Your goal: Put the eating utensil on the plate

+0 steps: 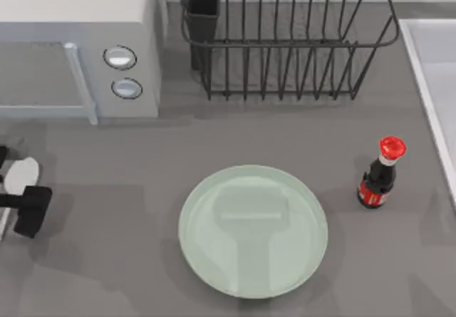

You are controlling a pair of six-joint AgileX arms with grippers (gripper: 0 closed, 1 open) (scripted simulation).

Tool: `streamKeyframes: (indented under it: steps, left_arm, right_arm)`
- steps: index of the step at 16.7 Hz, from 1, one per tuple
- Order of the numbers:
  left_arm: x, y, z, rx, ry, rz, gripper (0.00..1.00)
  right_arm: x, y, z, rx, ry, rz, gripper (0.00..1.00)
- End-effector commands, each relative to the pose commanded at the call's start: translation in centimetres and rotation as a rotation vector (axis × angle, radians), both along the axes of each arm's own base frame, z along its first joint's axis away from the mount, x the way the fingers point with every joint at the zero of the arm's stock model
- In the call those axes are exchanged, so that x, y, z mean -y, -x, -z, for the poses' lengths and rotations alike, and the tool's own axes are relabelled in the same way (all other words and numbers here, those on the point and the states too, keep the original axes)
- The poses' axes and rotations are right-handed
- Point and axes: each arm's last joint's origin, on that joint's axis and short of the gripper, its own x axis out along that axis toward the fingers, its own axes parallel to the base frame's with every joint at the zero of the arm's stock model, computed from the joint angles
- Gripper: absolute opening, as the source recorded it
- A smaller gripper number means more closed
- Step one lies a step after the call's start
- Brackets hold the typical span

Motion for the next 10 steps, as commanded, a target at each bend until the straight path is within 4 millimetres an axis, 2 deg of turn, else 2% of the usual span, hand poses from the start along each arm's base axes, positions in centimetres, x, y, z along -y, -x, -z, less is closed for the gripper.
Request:
streamKeyframes:
  steps: [3, 7, 10]
  left_arm:
    - [0.0, 0.4, 2.1, -0.01, 0.001, 0.0, 1.0]
    - [0.0, 0.4, 2.2, -0.011, 0.001, 0.0, 1.0]
    - [0.0, 0.4, 2.2, -0.011, 0.001, 0.0, 0.77]
  right_arm:
    - [0.0, 0.0, 0.0, 0.0, 0.0, 0.0, 1.0]
    - [0.0, 0.0, 0.0, 0.0, 0.0, 0.0, 1.0]
    - [0.0, 0.0, 0.0, 0.0, 0.0, 0.0, 1.0]
